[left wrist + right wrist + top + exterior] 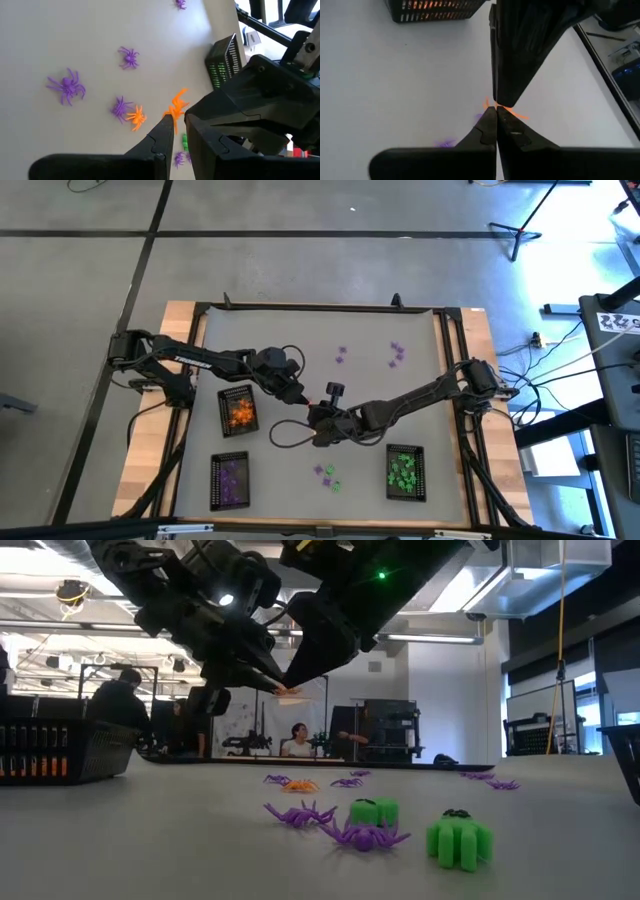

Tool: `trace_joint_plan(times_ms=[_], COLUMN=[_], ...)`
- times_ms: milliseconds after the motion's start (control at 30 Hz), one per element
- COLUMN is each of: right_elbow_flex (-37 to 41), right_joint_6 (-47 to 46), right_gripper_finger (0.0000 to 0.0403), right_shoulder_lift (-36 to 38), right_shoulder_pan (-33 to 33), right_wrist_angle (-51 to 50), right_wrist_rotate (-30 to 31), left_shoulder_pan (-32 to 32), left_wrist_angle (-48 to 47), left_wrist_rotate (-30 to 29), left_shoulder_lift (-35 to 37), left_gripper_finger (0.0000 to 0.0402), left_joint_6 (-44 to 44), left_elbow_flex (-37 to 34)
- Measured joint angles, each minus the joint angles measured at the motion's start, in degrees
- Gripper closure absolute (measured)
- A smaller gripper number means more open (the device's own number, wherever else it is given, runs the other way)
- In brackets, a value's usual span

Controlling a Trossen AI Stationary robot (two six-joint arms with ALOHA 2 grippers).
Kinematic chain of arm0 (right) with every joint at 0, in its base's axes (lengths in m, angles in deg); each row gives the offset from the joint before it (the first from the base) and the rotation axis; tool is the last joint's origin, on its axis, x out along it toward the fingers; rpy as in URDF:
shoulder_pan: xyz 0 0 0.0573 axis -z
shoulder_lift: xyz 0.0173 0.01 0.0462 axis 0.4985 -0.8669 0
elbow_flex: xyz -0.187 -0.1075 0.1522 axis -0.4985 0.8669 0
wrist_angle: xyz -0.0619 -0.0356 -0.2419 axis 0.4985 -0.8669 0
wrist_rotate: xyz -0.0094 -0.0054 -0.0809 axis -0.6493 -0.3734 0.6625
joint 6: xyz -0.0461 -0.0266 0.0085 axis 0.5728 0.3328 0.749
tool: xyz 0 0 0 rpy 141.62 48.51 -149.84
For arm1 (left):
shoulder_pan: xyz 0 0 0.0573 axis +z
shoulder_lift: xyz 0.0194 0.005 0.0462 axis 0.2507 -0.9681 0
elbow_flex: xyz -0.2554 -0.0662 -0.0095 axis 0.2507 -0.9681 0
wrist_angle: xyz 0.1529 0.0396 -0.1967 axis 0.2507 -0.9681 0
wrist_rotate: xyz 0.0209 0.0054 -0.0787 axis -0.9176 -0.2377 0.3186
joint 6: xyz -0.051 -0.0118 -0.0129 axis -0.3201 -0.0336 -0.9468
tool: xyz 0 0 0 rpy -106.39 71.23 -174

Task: Sort Halloween decoration
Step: Put the orange spider toy into the top black basket

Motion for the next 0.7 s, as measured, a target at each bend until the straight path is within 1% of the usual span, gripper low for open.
trace_joint_plan(times_ms=[200,333,533,700], right_elbow_flex=[0.00,0.00,0.00,0.00], right_joint_6=[0.60,0.50,-0.86,-0.88], right_gripper_finger=[0.0403,0.0403,0.0403,0.0403], right_shoulder_lift=[0.02,0.01,0.00,0.02], right_shoulder_pan=[0.00,0.00,0.00,0.00], right_wrist_angle=[-0.22,-1.58,-3.52,-3.50], right_wrist_rotate=[0.63,0.62,0.63,0.63], left_shoulder_pan=[-0.22,0.10,0.28,0.26], left_wrist_angle=[-0.57,-0.76,0.02,0.02], left_wrist_rotate=[-0.09,-0.22,1.52,1.80], left_shoulder_lift=[0.00,0.00,0.02,0.02], left_gripper_finger=[0.0356,0.0356,0.0356,0.0356], left_joint_6=[0.23,3.05,4.72,5.50], left_elbow_flex=[0.00,0.00,0.00,0.00])
